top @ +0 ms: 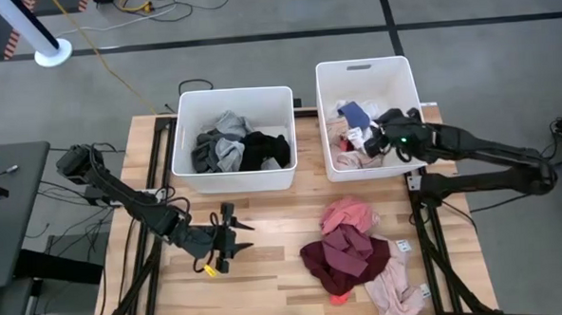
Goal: Sort clothes
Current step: Put the red underwear into the right white laundry organizer
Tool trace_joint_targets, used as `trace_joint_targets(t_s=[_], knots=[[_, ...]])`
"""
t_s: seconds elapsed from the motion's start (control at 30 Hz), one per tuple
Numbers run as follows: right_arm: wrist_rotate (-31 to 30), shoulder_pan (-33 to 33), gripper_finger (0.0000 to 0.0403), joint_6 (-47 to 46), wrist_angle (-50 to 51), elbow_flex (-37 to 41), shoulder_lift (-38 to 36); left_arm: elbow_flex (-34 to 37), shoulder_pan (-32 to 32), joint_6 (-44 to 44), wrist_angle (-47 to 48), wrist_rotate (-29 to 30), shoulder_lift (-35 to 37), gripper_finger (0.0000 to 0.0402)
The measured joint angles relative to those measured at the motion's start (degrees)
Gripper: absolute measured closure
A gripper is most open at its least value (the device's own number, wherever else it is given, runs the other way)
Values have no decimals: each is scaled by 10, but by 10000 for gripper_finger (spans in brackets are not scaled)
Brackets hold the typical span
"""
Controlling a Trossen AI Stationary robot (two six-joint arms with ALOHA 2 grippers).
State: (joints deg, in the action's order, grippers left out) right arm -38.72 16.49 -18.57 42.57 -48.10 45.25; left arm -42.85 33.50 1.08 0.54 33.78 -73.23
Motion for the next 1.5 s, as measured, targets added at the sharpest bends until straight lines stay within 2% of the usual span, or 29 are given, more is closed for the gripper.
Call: trace_joint_targets(t_s=[0.23, 0.53, 0.73, 1.0, 1.2, 1.5], knots=[[0, -85, 227, 53, -77, 0, -37, 0, -9, 0, -4, 0, 0, 214], [0, -237, 227, 114, -157, 0, -36, 0, -22, -3, -11, -21, 0, 214], [0, -357, 227, 112, -178, 0, -17, 0, -23, -2, -13, -25, 0, 214], [2, -494, 227, 58, -196, 0, 34, 0, -25, -2, -17, -25, 0, 214], [2, -548, 227, 10, -195, 0, 93, 0, -25, -1, -28, -25, 0, 214], [2, -582, 227, -67, -193, 0, 195, 0, -28, 8, -48, -40, 0, 214]])
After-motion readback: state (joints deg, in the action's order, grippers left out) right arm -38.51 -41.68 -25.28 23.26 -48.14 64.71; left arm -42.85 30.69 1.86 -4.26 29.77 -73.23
